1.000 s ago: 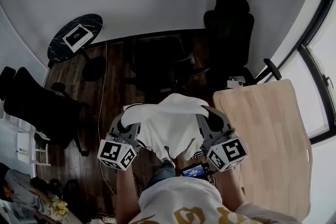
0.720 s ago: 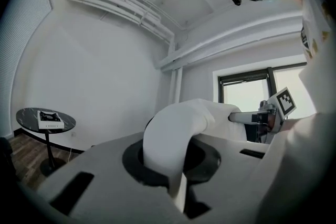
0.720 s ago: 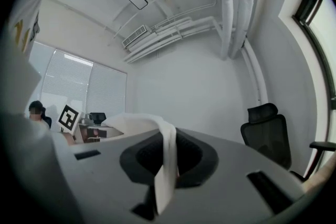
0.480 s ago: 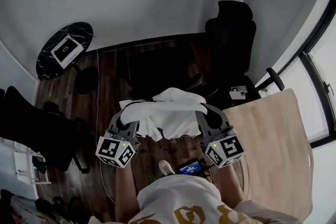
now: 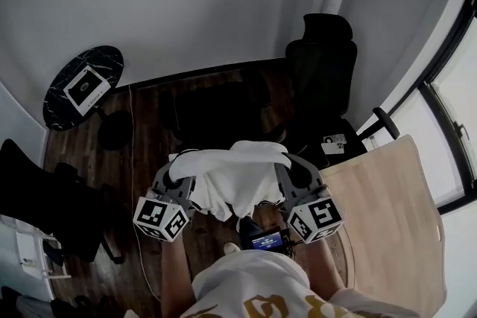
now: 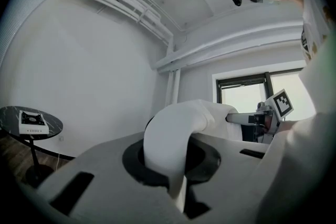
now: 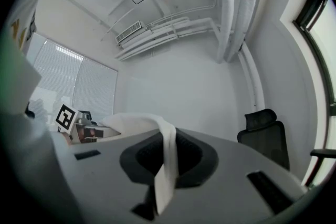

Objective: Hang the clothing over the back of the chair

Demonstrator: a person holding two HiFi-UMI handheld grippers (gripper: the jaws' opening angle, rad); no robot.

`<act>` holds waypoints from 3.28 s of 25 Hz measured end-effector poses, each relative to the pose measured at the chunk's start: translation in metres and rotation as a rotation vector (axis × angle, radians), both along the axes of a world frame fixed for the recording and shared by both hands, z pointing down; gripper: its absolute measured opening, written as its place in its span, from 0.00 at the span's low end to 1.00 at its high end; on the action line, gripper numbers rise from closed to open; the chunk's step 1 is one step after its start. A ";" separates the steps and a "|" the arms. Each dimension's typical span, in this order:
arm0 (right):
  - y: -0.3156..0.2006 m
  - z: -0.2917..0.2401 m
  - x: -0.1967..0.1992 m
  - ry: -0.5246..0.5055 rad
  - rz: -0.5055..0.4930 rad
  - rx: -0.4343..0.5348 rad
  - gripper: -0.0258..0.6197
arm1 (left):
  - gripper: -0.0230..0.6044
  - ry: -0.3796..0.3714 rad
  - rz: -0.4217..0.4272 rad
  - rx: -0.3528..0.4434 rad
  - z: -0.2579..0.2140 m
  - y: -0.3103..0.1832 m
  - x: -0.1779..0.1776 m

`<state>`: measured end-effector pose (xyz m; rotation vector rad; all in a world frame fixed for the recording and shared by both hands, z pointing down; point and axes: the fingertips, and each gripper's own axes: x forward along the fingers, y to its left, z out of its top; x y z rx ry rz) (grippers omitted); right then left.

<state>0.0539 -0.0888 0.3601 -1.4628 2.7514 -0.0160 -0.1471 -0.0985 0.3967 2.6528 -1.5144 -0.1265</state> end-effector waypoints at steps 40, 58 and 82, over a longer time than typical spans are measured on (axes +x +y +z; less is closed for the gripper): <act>-0.153 -0.117 -0.028 0.177 -0.039 0.255 0.08 | 0.09 0.029 -0.005 -0.013 -0.079 -0.147 -0.030; -0.252 -0.016 -0.044 0.471 -0.113 0.111 0.08 | 0.09 -0.066 0.025 -0.220 0.014 -0.222 -0.037; -0.304 0.158 -0.065 0.624 -0.414 -0.216 0.09 | 0.09 -0.301 0.259 -0.556 0.165 -0.258 -0.028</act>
